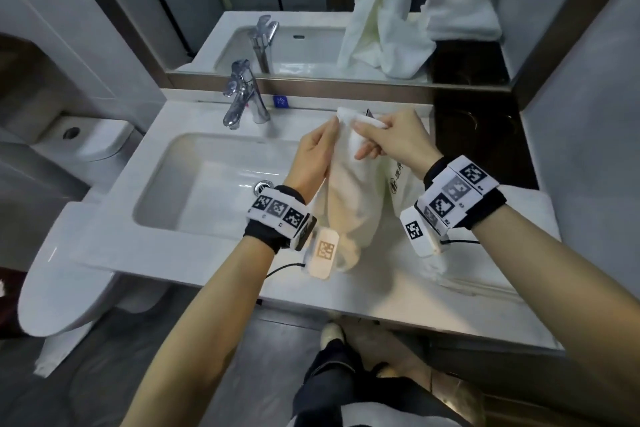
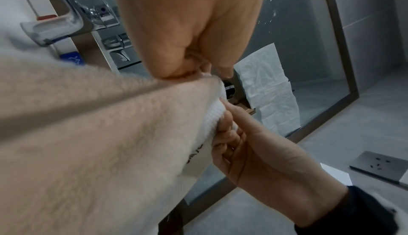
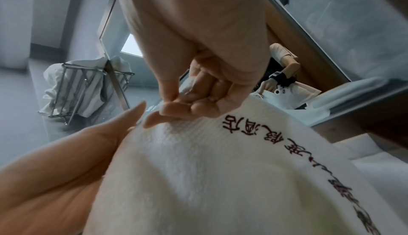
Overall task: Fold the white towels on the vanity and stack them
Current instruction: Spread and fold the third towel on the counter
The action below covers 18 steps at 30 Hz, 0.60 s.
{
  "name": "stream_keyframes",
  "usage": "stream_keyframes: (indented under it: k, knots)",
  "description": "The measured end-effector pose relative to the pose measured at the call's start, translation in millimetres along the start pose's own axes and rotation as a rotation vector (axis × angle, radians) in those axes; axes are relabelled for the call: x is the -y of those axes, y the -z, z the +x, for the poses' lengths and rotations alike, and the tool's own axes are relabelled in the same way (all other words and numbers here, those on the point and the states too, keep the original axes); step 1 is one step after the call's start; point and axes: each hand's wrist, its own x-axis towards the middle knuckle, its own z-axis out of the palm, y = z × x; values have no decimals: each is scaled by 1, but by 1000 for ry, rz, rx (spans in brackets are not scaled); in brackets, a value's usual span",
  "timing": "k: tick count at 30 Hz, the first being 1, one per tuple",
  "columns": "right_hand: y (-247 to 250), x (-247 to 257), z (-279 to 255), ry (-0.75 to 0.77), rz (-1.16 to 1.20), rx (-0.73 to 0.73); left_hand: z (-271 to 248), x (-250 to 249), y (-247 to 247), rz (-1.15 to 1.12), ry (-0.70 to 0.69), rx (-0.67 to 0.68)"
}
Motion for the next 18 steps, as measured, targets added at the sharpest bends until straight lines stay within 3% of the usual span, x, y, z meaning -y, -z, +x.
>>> stream_keyframes:
  k: [10, 16, 18]
  knots:
    - [-11, -11, 29, -67, -8, -18, 32, 20, 21, 129, -6, 85]
    - [3, -18, 45, 34, -411, -104, 58, 7, 36, 239, -151, 127]
    - [17, -12, 49, 107, -436, 14, 67, -5, 44, 231, -147, 191]
